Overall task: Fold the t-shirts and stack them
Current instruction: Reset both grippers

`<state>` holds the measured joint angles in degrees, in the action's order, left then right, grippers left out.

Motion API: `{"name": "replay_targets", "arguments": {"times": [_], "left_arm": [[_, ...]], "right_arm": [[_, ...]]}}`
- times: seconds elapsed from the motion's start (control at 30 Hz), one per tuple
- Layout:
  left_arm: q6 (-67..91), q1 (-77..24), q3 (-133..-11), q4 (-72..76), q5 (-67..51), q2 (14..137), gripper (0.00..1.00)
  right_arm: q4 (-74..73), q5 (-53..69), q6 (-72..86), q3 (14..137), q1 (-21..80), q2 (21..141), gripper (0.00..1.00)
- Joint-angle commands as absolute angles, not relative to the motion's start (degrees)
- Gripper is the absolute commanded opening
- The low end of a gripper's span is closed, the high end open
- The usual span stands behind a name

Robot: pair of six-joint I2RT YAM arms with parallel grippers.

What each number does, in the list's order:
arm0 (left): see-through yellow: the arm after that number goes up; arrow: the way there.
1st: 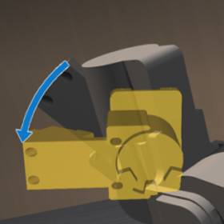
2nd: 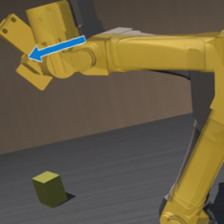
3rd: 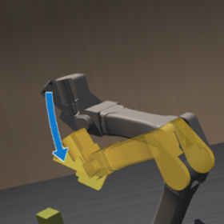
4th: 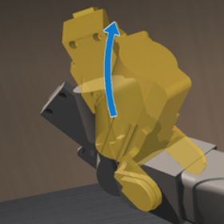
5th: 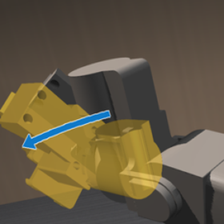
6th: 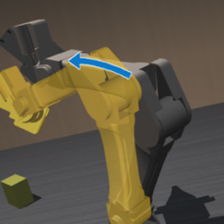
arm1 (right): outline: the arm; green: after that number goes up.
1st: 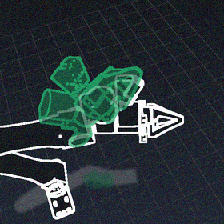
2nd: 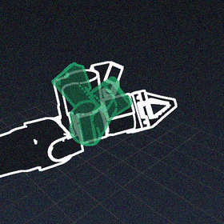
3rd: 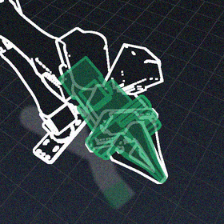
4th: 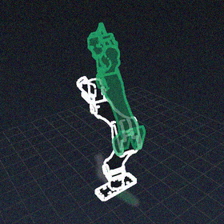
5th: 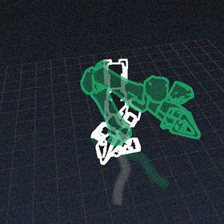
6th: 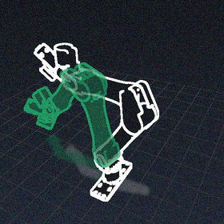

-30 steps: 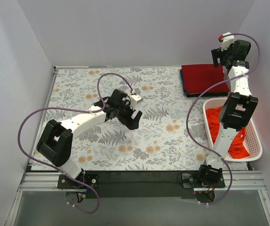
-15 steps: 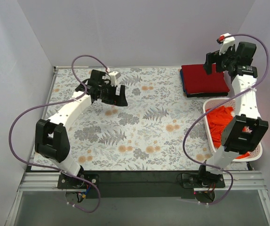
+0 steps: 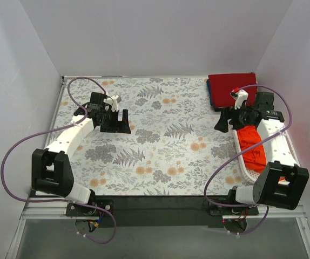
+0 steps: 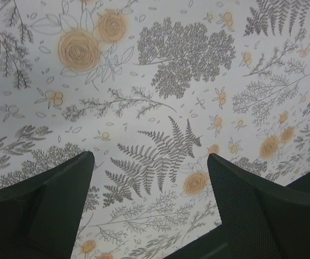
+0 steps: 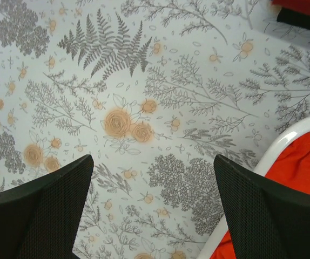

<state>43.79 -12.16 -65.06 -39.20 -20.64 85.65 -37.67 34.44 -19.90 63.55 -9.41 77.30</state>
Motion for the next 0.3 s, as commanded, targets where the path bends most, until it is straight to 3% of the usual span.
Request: {"name": "replay_targets", "arguments": {"times": [0.0,0.27], "left_arm": [[43.07,-10.90,-62.85,-39.99,-19.43,80.34,0.86],[44.55,-8.00,-60.29,-39.64,-19.87,75.77,0.86]], "right_arm": [[-38.41,32.71,-22.58,60.83,-7.91,72.17,0.98],[-38.23,30.58,-22.24,57.48,-5.89,67.85,0.98]]}}
